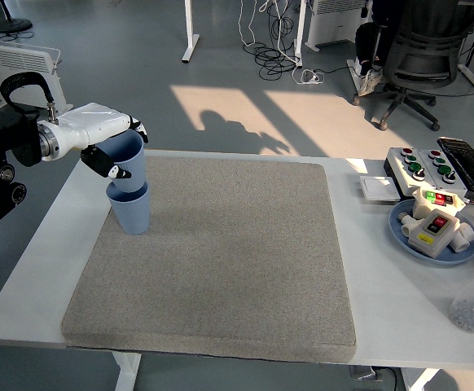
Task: Push cup pick cup insert cup
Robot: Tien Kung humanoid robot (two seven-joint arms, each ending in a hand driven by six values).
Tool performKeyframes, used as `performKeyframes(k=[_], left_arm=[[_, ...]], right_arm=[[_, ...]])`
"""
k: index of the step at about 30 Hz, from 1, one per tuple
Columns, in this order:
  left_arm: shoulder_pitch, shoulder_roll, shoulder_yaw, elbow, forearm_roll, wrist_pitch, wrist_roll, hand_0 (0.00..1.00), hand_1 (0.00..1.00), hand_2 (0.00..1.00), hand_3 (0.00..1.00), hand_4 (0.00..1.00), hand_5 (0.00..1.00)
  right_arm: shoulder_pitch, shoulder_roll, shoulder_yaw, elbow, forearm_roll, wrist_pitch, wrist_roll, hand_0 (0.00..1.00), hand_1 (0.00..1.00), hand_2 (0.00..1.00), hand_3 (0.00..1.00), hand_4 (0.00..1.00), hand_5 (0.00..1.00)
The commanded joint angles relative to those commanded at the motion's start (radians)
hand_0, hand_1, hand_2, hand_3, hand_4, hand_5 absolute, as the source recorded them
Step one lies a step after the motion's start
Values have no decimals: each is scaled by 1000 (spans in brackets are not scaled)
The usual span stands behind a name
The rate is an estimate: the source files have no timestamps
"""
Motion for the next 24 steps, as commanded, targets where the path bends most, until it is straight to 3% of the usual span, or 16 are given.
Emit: performKeyframes(k=[12, 13, 18, 19, 24], left_arm=[[1, -11, 41, 59, -32, 22, -10, 511, 545, 685, 535, 515, 2], [2, -12, 44, 65, -40, 27, -13, 505, 568, 742, 567, 585, 2], [8, -13, 46, 73, -62, 15, -19, 505, 568, 742, 567, 585, 2], [9, -14, 47, 74, -63, 13, -20, 417, 575, 789, 688, 767, 71], [14, -22, 48, 86, -70, 24, -25, 417, 575, 789, 688, 767, 71]], right_arm=[[5, 0, 1, -1, -2, 0, 1, 709, 641, 644, 584, 123, 407], [6, 0, 0, -1, -1, 0, 1, 709, 641, 644, 584, 123, 406], [6, 0, -2, -1, 2, 1, 2, 709, 641, 644, 584, 123, 406], [6, 0, -2, -1, 3, 1, 2, 709, 641, 645, 585, 123, 406], [9, -1, -2, -1, 1, 1, 2, 709, 641, 645, 585, 123, 406]])
